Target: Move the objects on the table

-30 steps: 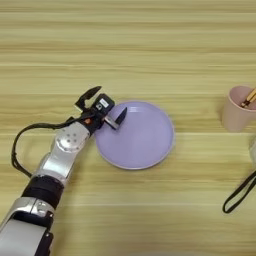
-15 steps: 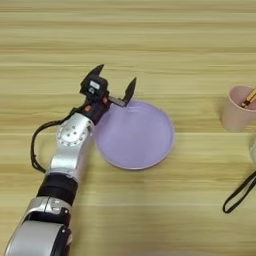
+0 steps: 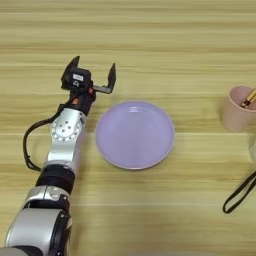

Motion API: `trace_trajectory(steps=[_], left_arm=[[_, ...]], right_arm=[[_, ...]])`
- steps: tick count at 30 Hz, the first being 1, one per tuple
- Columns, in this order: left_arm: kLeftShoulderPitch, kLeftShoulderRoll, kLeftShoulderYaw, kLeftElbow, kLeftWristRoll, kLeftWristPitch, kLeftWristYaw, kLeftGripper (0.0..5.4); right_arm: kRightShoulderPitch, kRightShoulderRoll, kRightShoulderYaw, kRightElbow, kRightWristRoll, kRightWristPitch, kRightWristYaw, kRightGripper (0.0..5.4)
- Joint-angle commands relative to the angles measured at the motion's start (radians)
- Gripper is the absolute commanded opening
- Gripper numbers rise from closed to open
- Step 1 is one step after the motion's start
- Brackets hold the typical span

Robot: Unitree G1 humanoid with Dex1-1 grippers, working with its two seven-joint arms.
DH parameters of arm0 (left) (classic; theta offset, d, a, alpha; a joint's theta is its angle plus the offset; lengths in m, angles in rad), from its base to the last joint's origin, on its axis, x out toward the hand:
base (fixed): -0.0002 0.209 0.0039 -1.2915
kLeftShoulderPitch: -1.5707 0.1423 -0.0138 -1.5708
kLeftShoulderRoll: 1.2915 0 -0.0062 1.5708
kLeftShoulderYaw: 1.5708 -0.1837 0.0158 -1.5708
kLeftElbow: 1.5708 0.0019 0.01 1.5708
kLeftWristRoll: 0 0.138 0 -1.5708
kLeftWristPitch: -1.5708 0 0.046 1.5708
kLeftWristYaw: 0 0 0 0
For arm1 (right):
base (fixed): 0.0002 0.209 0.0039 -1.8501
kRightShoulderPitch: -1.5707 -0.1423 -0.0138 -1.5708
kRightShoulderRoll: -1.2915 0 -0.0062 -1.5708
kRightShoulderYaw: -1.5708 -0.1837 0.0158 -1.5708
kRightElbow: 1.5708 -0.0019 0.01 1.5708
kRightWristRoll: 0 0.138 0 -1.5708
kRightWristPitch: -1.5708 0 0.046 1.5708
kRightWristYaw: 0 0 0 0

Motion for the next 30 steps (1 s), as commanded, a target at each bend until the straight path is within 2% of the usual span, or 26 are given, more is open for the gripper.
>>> trace_trajectory(steps=[1, 4, 11, 30], left_arm=[[-0.025, 0.002, 0.0, 0.023, 0.014, -0.008, 0.009, 5.4], [-0.03, 0.003, 0.001, 0.033, 0.014, -0.013, 0.014, 5.4], [-0.036, 0.006, 0.005, 0.048, 0.012, -0.017, 0.023, 5.4], [-0.041, 0.005, 0.003, 0.062, 0.012, -0.016, 0.031, 5.4]], right_arm=[[0.06, 0.006, 0.0, -0.062, 0.022, 0.042, 0.026, 5.38], [0.093, 0.005, -0.005, -0.092, 0.038, 0.068, 0.041, 5.38], [0.139, 0.005, 0.023, -0.142, 0.032, 0.089, 0.066, 5.38], [0.141, 0.007, 0.04, 0.011, 0.015, 0.08, 0.094, 5.38]])
